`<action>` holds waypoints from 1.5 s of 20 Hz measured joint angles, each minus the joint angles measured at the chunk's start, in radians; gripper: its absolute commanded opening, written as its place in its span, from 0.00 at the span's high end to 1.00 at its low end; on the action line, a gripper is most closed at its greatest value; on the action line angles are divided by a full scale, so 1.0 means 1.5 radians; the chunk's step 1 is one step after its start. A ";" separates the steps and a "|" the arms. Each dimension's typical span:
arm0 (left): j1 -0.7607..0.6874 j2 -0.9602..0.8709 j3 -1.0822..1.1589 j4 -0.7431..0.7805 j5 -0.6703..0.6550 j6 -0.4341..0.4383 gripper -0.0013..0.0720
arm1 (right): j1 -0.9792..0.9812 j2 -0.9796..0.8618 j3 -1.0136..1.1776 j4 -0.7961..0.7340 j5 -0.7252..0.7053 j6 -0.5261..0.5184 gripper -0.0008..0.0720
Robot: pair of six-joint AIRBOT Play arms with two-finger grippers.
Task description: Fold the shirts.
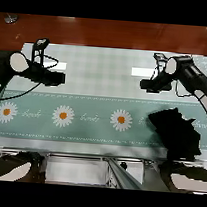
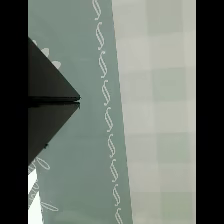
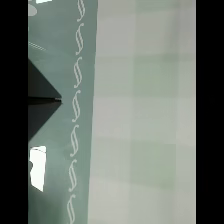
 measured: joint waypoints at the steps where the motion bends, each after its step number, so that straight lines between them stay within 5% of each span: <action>1: 0.000 0.000 0.000 0.000 0.000 0.000 0.96 | 0.000 0.000 0.000 0.000 0.000 0.000 0.95; 15: 0.000 0.000 -0.001 0.000 0.019 0.000 0.96 | 0.000 0.000 0.000 0.001 -0.026 0.000 0.95; 16: 0.000 0.000 -0.001 0.000 0.034 0.000 0.95 | 0.000 0.000 0.001 0.001 -0.030 0.000 0.87; 17: 0.000 0.000 -0.001 0.000 0.051 0.000 0.88 | 0.000 0.000 0.003 0.002 -0.028 0.001 0.56; 18: 0.000 -0.001 -0.001 0.000 0.066 0.001 0.37 | 0.000 0.000 0.007 0.005 -0.018 0.002 0.15; 19: 0.000 -0.001 0.000 0.000 0.073 0.001 0.03 | 0.000 0.004 0.010 0.009 0.004 0.002 0.13; 22: 0.002 0.002 0.018 0.002 0.046 0.018 0.02 | 0.000 0.052 0.014 -0.010 0.073 -0.010 0.13; 25: 0.007 0.053 0.022 0.005 -0.009 0.068 0.02 | -0.005 0.169 -0.004 -0.131 0.137 -0.014 0.13; 30: 0.011 0.273 -0.112 0.002 -0.040 0.082 0.02 | -0.099 0.445 -0.186 -0.221 0.174 0.041 0.13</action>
